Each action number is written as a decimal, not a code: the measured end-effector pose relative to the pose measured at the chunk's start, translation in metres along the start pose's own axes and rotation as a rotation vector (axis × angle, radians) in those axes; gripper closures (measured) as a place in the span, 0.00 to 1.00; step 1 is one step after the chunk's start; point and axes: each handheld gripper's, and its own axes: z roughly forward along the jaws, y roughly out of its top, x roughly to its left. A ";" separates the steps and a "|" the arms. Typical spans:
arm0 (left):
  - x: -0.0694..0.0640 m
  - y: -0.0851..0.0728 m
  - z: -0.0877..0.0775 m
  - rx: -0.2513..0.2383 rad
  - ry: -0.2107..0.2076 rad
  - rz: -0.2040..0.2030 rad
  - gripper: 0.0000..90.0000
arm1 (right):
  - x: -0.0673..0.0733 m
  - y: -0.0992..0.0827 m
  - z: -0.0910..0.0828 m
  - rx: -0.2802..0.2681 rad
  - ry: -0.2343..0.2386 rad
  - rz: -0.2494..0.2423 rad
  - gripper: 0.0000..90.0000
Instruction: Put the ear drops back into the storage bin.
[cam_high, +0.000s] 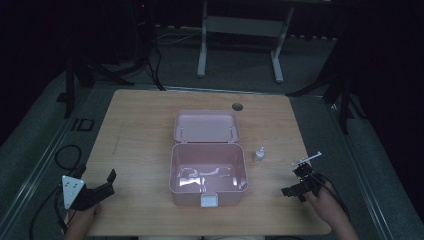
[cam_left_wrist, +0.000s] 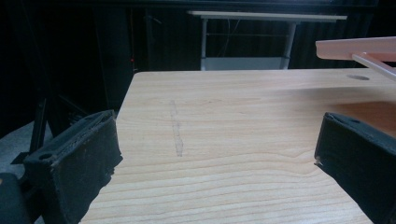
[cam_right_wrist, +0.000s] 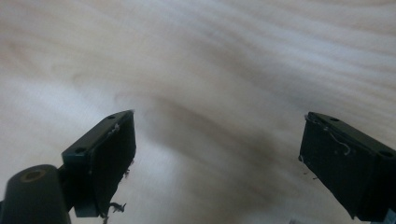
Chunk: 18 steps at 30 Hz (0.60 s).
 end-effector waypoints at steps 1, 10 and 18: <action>0.000 0.000 0.000 0.000 0.000 0.000 0.00 | 0.000 0.001 -0.001 0.025 -0.003 -0.007 0.12; 0.000 0.000 0.000 0.001 -0.001 0.001 0.00 | 0.000 0.010 0.005 0.269 0.042 -0.091 0.16; 0.000 0.000 0.000 0.001 -0.001 0.002 0.00 | 0.002 0.017 0.006 0.384 0.084 -0.101 0.14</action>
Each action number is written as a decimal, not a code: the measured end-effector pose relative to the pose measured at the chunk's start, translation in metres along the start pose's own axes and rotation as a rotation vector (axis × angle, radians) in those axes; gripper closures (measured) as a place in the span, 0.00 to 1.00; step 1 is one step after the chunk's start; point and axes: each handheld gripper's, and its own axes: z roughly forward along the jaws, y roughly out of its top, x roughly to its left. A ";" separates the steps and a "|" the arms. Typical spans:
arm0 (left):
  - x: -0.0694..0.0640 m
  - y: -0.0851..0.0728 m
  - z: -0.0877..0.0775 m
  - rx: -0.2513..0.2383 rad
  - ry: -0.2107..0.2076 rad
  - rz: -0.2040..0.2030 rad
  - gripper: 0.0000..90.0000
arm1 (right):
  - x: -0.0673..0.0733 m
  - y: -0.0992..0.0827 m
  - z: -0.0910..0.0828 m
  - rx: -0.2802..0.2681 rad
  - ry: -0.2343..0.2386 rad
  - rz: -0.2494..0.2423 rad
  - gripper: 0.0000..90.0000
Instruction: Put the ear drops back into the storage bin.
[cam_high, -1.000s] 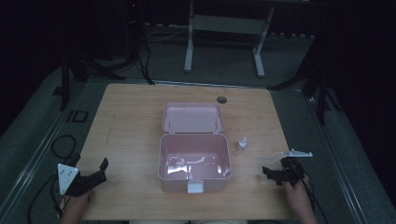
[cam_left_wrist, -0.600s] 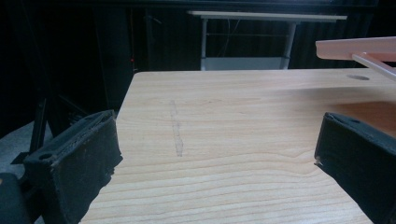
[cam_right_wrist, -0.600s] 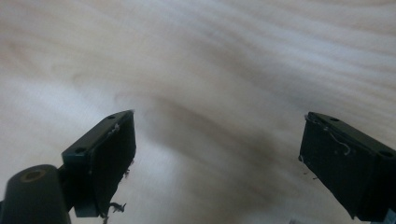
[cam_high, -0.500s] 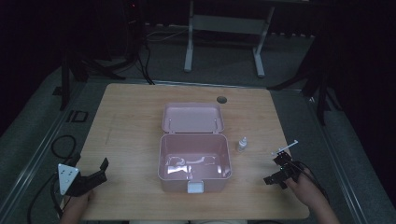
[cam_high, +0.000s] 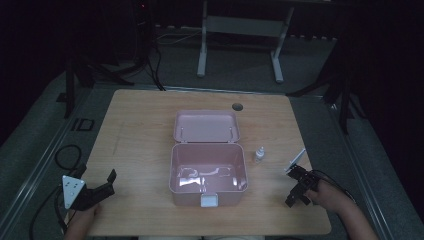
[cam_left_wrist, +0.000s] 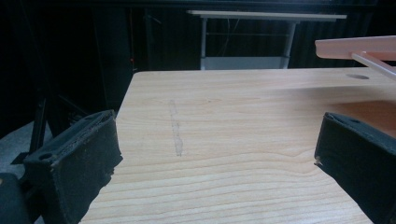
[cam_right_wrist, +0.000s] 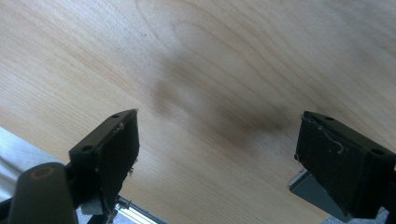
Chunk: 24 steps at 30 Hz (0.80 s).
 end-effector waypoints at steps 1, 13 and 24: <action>0.000 0.000 0.000 0.000 0.000 0.000 0.00 | 0.000 0.000 0.000 0.000 0.000 0.000 0.14; 0.000 0.000 0.000 0.000 -0.001 0.001 0.00 | -0.005 0.019 -0.012 -0.056 -0.019 -0.008 0.12; 0.000 0.000 0.000 0.000 -0.003 -0.001 0.00 | 0.004 0.056 -0.020 -0.023 -0.090 -0.078 0.15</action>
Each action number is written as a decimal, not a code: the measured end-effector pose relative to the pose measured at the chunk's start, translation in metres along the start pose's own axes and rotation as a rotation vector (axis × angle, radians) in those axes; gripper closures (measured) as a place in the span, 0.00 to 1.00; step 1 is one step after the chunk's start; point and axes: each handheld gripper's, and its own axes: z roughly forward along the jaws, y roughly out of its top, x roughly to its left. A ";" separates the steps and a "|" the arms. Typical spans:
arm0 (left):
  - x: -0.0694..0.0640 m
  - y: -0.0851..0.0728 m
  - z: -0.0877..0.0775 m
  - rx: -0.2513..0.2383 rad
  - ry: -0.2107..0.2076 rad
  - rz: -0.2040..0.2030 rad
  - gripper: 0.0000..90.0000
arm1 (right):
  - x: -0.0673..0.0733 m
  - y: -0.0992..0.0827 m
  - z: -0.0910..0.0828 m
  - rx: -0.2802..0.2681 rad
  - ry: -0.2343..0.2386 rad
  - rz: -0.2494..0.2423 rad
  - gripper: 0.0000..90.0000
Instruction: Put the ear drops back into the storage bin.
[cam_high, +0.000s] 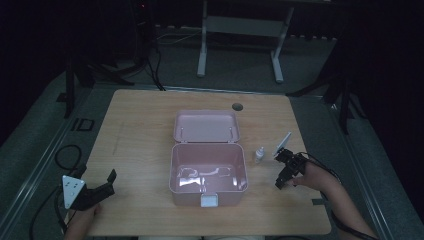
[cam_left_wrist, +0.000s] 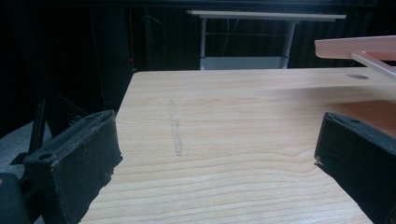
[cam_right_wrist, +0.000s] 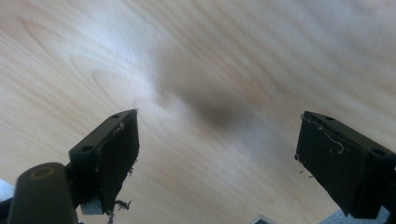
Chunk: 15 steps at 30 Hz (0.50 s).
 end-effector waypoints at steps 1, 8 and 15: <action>0.000 0.000 0.000 0.000 0.000 0.000 0.00 | 0.000 0.004 -0.001 -0.002 0.000 -0.001 0.15; 0.000 0.000 0.000 -0.001 -0.002 0.003 0.00 | 0.001 0.028 -0.006 0.003 0.001 0.001 0.16; 0.000 0.000 0.000 0.000 -0.006 0.001 0.00 | 0.005 0.057 -0.008 0.016 -0.006 -0.002 0.17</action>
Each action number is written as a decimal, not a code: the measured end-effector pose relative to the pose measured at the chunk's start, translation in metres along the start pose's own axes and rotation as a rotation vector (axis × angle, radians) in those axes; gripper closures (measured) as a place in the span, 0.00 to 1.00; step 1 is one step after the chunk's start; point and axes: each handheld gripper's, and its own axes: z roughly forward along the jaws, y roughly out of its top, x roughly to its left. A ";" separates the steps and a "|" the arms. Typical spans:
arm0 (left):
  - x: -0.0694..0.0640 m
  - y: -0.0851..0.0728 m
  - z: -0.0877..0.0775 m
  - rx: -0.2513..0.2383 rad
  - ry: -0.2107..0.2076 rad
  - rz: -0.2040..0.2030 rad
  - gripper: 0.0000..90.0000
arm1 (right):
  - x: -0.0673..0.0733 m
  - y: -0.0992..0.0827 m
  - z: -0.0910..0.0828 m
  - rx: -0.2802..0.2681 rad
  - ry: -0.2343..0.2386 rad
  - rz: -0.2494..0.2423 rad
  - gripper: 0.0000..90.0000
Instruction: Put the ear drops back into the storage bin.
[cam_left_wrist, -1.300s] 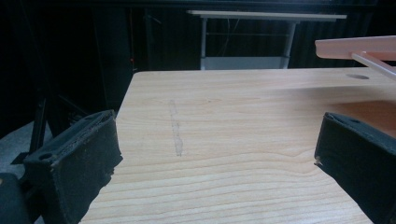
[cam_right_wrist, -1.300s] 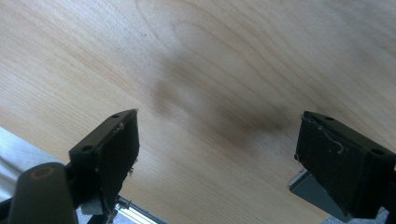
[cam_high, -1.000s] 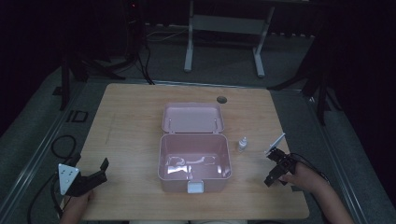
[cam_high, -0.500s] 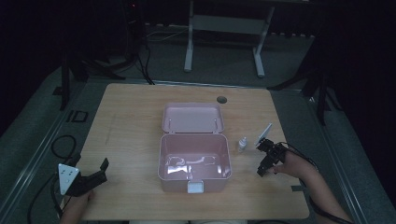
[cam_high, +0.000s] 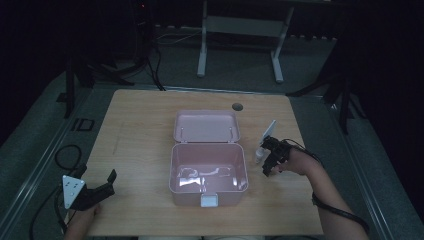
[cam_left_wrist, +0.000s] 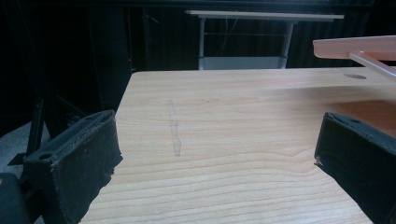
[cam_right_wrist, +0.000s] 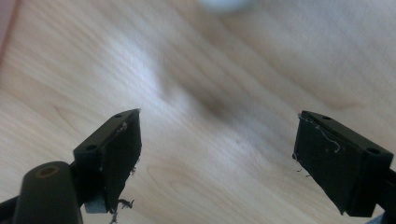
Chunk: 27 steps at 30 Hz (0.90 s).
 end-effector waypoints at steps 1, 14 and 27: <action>0.000 0.000 0.000 0.000 0.000 0.000 0.00 | 0.000 0.003 -0.001 -0.007 0.007 0.002 0.17; 0.000 0.000 0.000 0.000 -0.006 0.001 0.00 | 0.000 0.037 -0.004 -0.011 0.017 0.032 0.17; 0.000 0.000 0.000 0.001 -0.008 0.006 0.00 | 0.004 0.063 0.005 0.009 -0.006 0.028 0.29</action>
